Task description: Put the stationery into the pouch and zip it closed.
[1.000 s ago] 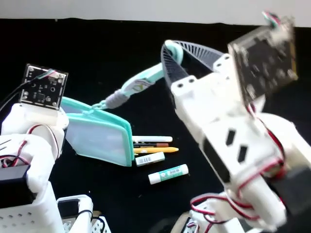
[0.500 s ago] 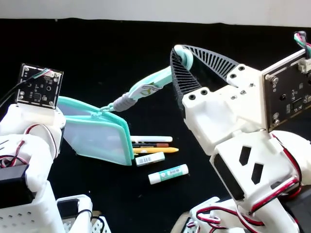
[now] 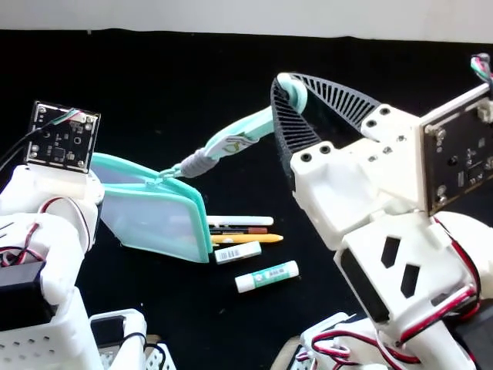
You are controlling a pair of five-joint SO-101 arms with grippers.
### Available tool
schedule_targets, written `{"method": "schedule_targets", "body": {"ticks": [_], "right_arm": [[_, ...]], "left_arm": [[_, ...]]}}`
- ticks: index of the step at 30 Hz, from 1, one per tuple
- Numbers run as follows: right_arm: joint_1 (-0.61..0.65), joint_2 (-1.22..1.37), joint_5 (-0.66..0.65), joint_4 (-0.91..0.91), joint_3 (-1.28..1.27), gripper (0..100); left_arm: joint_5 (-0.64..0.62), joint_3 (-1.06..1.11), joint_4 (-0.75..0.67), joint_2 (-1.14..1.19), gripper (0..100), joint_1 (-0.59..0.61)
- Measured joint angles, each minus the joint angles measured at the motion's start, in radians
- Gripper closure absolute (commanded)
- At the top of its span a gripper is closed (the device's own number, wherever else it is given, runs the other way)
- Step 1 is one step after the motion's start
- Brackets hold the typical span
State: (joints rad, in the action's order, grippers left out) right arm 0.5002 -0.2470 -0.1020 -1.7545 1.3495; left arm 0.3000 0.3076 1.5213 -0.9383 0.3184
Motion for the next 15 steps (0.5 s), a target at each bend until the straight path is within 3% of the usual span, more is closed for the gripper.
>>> {"method": "schedule_targets", "body": {"ticks": [6, 15], "right_arm": [[-0.126, 0.0, 0.0, 0.0, -0.002, 99.2], [-0.138, 0.0, 0.0, 0.0, -0.002, 99.2]], "left_arm": [[-0.002, 0.0, 0.0, 0.0, 99, 0.0], [-0.006, 0.0, 0.0, 0.0, 99, 0.0]]}}
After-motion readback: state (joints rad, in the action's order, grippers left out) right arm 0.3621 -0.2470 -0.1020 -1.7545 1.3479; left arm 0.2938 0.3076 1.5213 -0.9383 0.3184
